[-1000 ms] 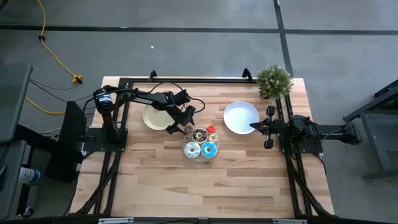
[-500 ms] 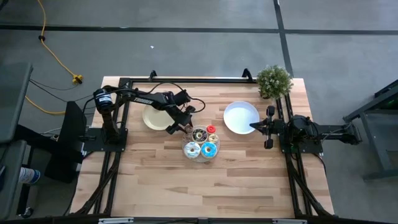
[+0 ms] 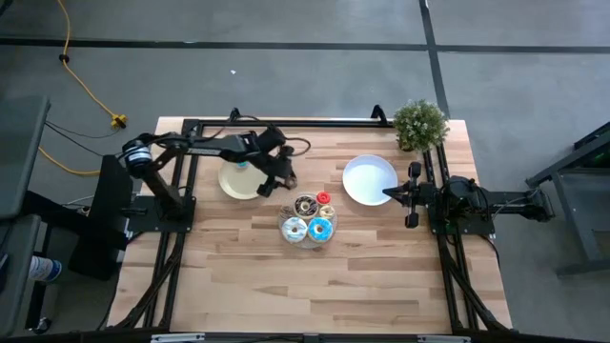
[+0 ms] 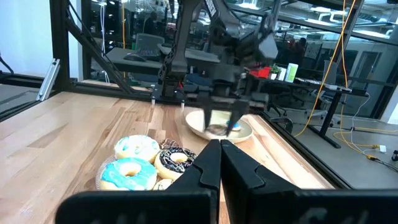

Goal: Pick & Place donuts
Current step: Put the top small brown donut on the brown plate, then put the small brown donut on the brown plate

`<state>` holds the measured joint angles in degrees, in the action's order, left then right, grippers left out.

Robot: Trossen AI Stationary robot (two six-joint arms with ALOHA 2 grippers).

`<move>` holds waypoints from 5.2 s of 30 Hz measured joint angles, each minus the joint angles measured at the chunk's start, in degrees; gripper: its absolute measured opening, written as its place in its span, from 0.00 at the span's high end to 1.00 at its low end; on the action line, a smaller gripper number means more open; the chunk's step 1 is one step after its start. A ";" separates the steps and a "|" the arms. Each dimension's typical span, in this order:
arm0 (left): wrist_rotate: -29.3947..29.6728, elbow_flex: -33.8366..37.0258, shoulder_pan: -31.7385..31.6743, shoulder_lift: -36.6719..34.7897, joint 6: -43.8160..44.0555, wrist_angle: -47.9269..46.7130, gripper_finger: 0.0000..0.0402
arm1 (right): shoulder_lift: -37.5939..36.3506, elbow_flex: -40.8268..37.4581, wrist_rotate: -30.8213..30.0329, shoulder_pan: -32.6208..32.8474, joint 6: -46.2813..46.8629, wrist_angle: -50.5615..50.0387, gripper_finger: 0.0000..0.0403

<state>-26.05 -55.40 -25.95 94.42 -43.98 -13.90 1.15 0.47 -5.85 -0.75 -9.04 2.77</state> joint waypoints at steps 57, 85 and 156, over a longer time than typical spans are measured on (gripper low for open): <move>42.20 17.27 -0.66 -17.50 66.96 -3.90 0.52 | 0.00 0.00 -0.01 0.00 0.01 0.02 1.00; 45.25 21.24 -0.64 -14.65 72.93 4.52 0.52 | 0.02 0.00 0.00 0.00 0.01 0.02 1.00; -5.40 21.35 1.77 -21.09 8.08 7.46 0.23 | 0.02 0.00 0.00 0.00 0.02 0.02 1.00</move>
<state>-31.44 -34.04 -24.18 73.33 -35.90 -6.44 1.17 0.47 -5.85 -0.75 -9.02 2.78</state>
